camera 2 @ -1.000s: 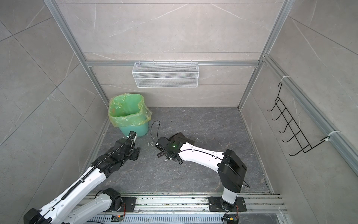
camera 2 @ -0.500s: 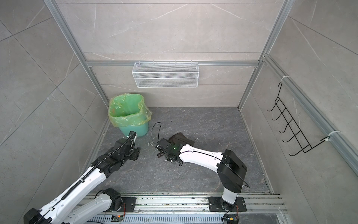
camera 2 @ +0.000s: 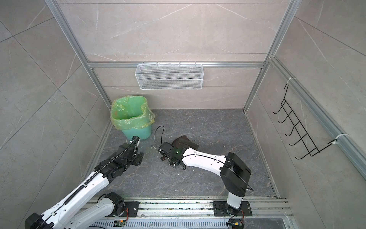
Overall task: Sweep away the paper scraps from the table
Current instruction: 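Lay the broom onto the dustpan with the right gripper, then open the right gripper to release the broom and lift away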
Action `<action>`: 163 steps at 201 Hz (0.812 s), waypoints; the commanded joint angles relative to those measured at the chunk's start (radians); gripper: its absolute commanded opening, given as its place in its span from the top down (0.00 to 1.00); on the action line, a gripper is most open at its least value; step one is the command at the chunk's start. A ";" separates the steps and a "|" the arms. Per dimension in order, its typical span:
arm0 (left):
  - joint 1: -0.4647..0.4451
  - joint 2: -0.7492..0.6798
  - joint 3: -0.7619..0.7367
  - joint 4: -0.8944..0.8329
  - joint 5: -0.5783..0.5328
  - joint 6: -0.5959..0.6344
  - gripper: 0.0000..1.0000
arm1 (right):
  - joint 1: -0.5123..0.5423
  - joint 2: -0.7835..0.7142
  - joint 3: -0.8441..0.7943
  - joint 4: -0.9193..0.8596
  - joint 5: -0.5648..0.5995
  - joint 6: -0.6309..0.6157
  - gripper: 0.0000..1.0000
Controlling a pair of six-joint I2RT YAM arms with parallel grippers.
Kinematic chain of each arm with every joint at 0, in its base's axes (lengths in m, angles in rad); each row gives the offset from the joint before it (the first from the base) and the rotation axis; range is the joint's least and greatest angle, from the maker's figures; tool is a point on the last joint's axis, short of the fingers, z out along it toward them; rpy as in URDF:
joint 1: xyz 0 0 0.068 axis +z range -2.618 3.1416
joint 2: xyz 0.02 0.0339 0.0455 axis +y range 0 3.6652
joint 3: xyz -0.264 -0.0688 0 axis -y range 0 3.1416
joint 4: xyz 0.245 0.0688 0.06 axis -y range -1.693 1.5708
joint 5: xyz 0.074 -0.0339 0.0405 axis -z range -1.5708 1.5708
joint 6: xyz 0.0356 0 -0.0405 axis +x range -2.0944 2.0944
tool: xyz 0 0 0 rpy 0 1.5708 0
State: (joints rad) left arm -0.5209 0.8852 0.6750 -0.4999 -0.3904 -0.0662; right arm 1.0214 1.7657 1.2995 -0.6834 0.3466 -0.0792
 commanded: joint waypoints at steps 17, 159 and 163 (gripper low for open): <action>0.006 -0.028 0.003 0.013 -0.013 -0.029 0.27 | 0.013 0.070 -0.040 -0.103 -0.305 0.059 0.45; 0.006 -0.019 -0.016 0.029 -0.019 -0.039 0.27 | 0.014 0.088 -0.069 -0.119 -0.362 0.053 0.28; 0.006 -0.019 -0.016 0.028 -0.019 -0.039 0.27 | 0.013 0.088 -0.068 -0.119 -0.361 0.052 0.28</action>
State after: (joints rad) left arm -0.5209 0.8719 0.6586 -0.4957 -0.3916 -0.0807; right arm 1.0286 1.8416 1.2491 -0.7555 0.0586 -0.0448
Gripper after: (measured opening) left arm 0.725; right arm 0.707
